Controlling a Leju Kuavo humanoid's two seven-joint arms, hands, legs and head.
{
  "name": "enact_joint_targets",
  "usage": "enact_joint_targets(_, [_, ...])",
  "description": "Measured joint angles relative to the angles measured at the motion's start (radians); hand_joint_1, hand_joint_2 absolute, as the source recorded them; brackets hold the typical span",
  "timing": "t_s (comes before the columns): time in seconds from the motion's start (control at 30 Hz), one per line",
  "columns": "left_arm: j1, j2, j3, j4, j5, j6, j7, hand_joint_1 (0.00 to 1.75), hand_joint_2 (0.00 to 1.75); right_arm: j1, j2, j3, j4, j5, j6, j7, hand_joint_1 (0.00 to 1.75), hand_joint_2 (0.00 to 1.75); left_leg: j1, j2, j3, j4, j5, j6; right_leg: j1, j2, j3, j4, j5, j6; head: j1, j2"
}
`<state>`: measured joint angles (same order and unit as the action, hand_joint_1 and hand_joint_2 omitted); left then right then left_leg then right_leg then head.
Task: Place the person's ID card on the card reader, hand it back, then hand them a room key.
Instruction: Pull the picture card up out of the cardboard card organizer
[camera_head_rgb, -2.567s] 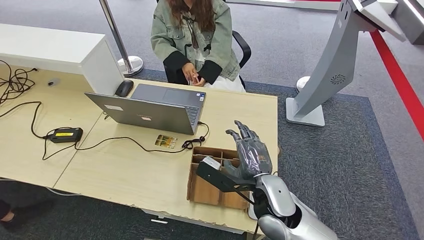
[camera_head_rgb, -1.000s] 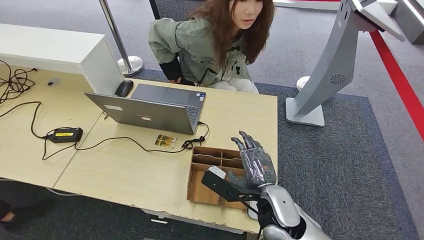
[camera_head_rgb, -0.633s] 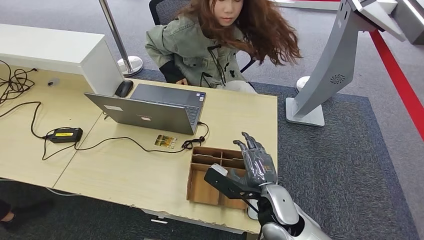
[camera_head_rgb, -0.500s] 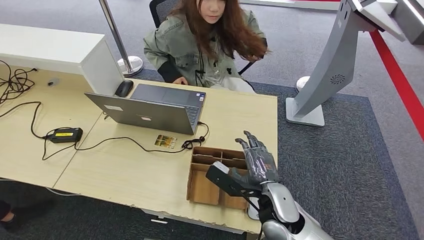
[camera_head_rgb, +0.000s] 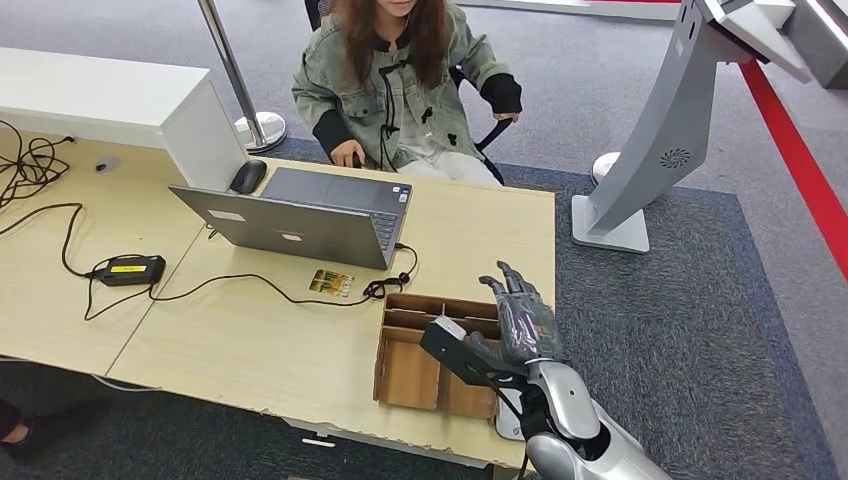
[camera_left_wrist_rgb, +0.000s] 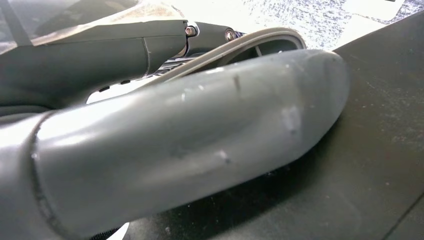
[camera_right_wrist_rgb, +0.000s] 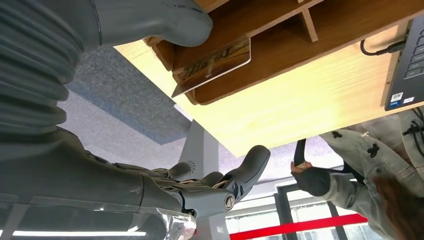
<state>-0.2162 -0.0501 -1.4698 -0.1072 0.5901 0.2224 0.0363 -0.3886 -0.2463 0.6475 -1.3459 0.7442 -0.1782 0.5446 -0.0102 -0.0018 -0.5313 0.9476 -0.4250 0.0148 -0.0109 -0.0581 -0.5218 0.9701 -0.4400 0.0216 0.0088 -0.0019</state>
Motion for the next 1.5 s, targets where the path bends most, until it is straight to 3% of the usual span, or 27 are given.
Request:
enact_joint_targets(0.67, [-0.003, -0.002, -0.004, -0.005, -0.003, 0.001, 0.012, 0.0, 0.0, 0.002, 0.001, -0.016, 0.026, 0.012, -0.007, 0.004, 0.59, 1.75, 0.0, 0.0, 0.0, 0.0, 0.0, 0.0, 0.0, 0.0, 0.0, 0.0, 0.0, 0.0, 0.0, 0.0])
enact_joint_targets(1.5, [-0.006, -0.011, -0.005, -0.006, -0.018, 0.006, 0.024, 0.0, 0.0, 0.017, -0.002, -0.039, 0.027, 0.015, -0.012, 0.009, 0.61, 1.75, 0.0, 0.001, 0.0, 0.0, 0.0, 0.0, 0.0, 0.0, 0.0, 0.0, 0.0, 0.0, 0.0, 0.0])
